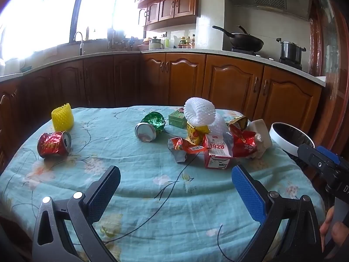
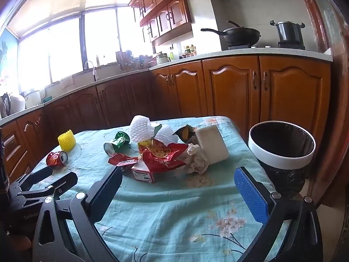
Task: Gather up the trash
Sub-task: 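Move both tools toward the trash pile on the table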
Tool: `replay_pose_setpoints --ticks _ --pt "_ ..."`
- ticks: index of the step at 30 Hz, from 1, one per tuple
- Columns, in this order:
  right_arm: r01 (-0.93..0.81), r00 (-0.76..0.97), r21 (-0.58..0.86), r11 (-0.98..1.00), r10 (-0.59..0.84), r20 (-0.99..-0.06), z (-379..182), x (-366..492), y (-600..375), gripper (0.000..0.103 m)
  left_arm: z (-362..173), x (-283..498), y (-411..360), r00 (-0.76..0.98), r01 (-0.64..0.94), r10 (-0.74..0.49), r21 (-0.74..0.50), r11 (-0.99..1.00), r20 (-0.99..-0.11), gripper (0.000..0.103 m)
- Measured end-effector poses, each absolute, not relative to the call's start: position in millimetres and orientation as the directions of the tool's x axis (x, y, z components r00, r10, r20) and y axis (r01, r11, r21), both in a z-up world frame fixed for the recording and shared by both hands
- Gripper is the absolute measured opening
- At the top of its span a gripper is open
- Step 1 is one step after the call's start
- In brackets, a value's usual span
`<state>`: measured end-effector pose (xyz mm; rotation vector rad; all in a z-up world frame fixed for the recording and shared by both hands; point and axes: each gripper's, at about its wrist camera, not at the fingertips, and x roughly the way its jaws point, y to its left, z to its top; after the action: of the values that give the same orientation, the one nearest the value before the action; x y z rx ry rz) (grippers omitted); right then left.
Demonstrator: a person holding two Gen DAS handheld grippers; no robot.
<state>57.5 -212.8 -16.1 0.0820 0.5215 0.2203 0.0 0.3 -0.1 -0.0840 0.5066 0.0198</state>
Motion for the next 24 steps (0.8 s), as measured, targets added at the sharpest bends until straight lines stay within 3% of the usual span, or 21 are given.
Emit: replay_pose_setpoints --ticks 24 --pt "-0.199 0.835 0.162 0.966 0.254 -0.488 -18.2 59.5 -213.9 0.103 -1.5 5.4 -1.6 0.872 -0.036 -0.002 -0.068 0.997 -0.489 0.102"
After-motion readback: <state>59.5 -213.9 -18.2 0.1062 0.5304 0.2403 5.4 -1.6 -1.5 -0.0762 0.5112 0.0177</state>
